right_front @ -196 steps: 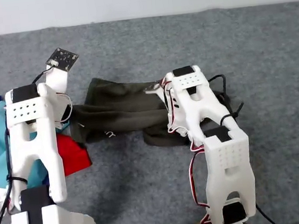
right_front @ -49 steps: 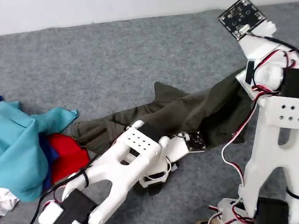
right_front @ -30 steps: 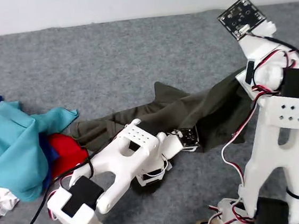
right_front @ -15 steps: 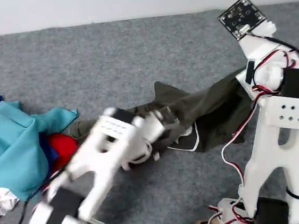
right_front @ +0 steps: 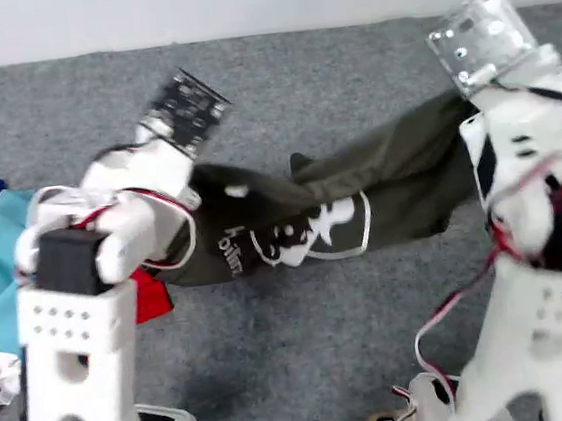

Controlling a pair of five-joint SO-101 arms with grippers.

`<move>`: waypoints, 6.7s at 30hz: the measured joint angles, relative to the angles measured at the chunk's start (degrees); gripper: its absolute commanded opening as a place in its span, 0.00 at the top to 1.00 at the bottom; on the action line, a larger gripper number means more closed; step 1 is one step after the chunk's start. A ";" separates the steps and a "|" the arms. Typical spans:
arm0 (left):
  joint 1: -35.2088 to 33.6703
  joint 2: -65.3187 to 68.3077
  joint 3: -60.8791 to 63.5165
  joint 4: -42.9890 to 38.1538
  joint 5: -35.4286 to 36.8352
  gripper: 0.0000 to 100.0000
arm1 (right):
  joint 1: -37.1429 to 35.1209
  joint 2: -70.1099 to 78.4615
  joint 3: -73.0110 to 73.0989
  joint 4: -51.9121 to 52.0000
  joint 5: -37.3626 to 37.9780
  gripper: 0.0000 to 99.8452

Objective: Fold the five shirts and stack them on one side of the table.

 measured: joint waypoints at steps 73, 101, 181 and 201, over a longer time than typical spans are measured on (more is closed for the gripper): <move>-10.29 58.11 -33.05 -35.60 -18.46 0.99 | -1.85 29.89 21.19 -58.64 13.19 0.99; -11.78 68.48 -56.97 13.19 -18.55 0.98 | -1.76 19.16 16.79 4.48 8.18 0.99; 0.00 33.41 -9.23 13.27 -11.52 0.99 | 2.11 -8.26 50.55 7.91 -5.89 0.99; 42.29 50.02 -9.23 11.43 -6.95 0.84 | 53.01 -11.34 44.92 13.89 8.00 0.99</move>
